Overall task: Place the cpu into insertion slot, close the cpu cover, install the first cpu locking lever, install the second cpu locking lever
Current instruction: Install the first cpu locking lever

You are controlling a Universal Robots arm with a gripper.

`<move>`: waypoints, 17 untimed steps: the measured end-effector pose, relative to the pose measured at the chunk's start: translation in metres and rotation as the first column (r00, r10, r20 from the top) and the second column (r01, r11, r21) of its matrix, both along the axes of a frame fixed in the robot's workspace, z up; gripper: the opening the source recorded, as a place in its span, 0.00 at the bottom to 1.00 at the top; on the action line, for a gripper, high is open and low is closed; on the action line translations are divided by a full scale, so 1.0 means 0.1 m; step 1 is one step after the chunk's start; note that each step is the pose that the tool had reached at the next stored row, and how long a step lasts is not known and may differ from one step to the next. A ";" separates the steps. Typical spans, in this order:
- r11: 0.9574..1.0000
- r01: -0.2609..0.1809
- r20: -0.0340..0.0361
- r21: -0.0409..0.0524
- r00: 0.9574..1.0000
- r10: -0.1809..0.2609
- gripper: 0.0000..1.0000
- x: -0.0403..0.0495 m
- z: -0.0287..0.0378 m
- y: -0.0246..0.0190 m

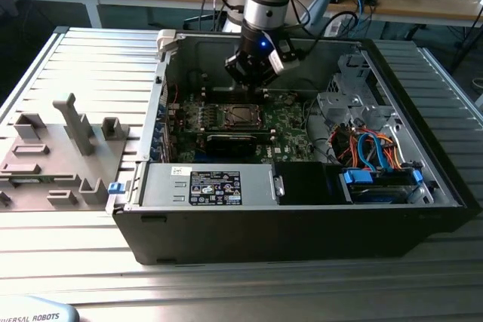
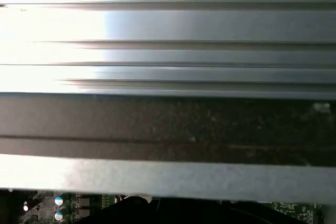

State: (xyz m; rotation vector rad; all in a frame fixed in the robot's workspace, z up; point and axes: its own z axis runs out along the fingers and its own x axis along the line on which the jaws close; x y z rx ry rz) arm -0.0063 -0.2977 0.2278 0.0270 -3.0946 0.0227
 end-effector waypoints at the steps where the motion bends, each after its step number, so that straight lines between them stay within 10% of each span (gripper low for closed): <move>1: 1.000 0.000 0.002 -0.001 1.000 0.000 0.11 -0.008 0.016 -0.002; 6: 1.000 -0.001 0.014 -0.005 1.000 0.001 0.11 -0.069 0.049 -0.111; 17: 1.000 -0.002 0.018 -0.005 1.000 0.002 0.11 -0.113 0.049 -0.504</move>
